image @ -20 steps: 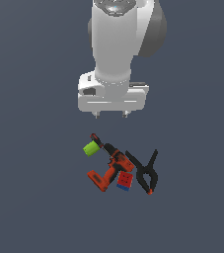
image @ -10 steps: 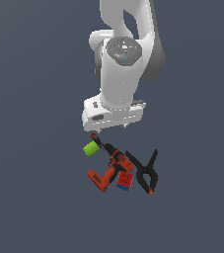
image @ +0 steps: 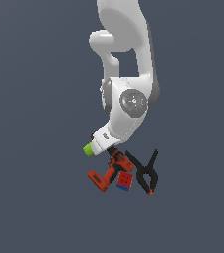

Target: Pick up a designated object from a clutter of objects.

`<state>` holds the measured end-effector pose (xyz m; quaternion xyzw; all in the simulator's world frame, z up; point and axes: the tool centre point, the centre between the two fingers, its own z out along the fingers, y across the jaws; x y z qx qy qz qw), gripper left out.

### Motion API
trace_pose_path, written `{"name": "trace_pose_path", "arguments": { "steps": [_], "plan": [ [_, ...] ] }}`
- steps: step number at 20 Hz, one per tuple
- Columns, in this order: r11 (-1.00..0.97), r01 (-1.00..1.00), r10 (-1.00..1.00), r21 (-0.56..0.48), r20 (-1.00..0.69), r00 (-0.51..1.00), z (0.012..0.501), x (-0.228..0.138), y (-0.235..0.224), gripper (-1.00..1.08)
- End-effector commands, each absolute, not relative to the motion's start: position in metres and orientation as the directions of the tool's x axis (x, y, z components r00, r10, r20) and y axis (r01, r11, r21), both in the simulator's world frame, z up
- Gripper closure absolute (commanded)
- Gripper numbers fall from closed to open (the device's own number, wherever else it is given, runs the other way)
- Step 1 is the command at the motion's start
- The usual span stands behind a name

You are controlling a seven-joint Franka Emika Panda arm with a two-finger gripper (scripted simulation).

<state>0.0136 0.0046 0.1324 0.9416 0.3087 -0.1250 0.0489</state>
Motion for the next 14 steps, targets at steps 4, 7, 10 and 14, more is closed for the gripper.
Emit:
{"name": "trace_pose_path", "arguments": {
  "steps": [4, 7, 10, 14],
  "plan": [
    [-0.708, 0.706, 0.677, -0.025, -0.31, 0.668, 0.092, 0.012, 0.007, -1.0],
    [-0.669, 0.742, 0.712, -0.043, -0.324, 0.623, 0.077, 0.01, 0.008, -1.0],
    [-0.641, 0.766, 0.735, -0.056, -0.333, 0.591, 0.067, 0.009, 0.009, -1.0],
    [-0.623, 0.78, 0.749, -0.065, -0.338, 0.57, 0.061, 0.008, 0.009, -1.0]
  ]
}}
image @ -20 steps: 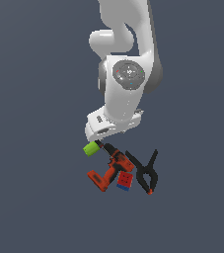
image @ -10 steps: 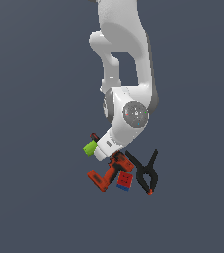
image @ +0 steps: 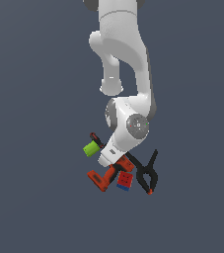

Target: Pick up a designated object from a clutter of objects.

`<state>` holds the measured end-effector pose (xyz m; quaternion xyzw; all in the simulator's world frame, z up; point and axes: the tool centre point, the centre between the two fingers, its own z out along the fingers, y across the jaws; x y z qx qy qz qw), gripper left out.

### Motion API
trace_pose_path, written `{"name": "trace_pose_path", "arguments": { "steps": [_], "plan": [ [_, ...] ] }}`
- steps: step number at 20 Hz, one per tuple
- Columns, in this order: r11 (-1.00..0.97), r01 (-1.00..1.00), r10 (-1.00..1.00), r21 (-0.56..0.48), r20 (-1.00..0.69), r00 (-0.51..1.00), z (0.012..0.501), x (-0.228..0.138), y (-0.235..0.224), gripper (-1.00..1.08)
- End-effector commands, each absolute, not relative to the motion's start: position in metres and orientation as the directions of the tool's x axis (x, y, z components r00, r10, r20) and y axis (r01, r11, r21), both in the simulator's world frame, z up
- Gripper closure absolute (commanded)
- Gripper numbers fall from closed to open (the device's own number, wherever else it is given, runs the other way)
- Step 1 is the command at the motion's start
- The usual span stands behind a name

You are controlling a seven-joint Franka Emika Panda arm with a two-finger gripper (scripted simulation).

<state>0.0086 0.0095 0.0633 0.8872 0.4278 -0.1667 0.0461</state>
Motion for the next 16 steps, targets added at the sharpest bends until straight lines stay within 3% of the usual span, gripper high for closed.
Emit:
{"name": "trace_pose_path", "arguments": {
  "steps": [1, 15, 16],
  "plan": [
    [-0.622, 0.78, 0.749, -0.065, -0.338, 0.57, 0.06, 0.008, 0.009, -1.0],
    [-0.622, 0.78, 0.75, -0.066, -0.337, 0.569, 0.033, -0.001, 0.003, -1.0],
    [-0.622, 0.78, 0.75, -0.066, -0.337, 0.569, 0.033, -0.001, 0.003, 1.08]
  ]
}}
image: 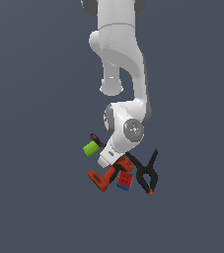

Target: Pick up a designated object from a clutter of objects.

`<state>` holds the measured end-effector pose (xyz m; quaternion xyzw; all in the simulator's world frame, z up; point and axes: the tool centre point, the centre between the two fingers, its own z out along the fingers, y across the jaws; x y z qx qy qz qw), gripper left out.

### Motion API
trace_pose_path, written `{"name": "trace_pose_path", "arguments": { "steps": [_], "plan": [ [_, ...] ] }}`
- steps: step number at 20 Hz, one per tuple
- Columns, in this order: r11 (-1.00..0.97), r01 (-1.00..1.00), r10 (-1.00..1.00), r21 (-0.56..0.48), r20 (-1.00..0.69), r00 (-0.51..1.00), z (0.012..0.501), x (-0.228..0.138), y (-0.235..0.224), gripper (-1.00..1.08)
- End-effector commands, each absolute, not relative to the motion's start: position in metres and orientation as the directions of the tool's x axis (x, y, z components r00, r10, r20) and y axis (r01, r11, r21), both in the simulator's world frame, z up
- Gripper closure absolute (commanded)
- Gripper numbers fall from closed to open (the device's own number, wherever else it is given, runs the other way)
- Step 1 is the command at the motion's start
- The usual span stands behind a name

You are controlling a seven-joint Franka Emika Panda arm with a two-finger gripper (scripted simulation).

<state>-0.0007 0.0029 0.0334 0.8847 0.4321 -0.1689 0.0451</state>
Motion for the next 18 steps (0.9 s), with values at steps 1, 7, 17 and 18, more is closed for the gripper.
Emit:
{"name": "trace_pose_path", "arguments": {
  "steps": [1, 7, 17, 18],
  "plan": [
    [-0.622, 0.78, 0.75, -0.066, -0.337, 0.569, 0.033, -0.001, 0.003, 1.08],
    [-0.622, 0.78, 0.75, -0.066, -0.337, 0.569, 0.033, -0.001, 0.003, 1.08],
    [-0.622, 0.78, 0.75, -0.065, -0.337, 0.57, 0.043, -0.005, 0.002, 1.08],
    [-0.622, 0.78, 0.75, -0.065, -0.337, 0.57, 0.046, -0.006, 0.002, 1.08]
  ]
}}
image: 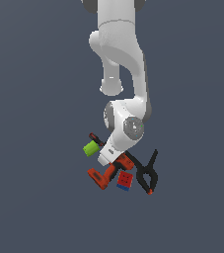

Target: Pick up a designated object from a clutter of objects.

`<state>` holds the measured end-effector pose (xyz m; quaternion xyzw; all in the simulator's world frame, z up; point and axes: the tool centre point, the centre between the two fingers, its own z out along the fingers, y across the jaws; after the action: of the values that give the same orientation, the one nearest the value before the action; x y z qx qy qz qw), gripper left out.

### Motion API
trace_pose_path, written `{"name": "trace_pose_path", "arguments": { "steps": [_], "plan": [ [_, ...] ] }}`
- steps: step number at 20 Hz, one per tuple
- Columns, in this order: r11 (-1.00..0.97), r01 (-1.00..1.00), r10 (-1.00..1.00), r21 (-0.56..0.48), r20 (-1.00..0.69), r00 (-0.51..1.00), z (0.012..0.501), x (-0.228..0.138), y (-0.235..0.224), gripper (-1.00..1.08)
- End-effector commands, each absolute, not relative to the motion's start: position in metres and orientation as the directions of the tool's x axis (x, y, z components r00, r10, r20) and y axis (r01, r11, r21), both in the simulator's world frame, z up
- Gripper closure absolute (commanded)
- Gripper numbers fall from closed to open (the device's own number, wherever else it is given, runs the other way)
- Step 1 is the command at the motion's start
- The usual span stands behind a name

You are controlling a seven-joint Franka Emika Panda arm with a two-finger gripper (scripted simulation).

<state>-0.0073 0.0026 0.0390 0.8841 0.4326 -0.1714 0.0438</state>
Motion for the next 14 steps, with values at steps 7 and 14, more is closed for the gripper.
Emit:
{"name": "trace_pose_path", "arguments": {
  "steps": [7, 14],
  "plan": [
    [-0.622, 0.78, 0.75, -0.065, -0.337, 0.57, 0.078, -0.022, 0.001, 1.08],
    [-0.622, 0.78, 0.75, -0.065, -0.337, 0.57, 0.13, -0.046, -0.001, 1.08]
  ]
}}
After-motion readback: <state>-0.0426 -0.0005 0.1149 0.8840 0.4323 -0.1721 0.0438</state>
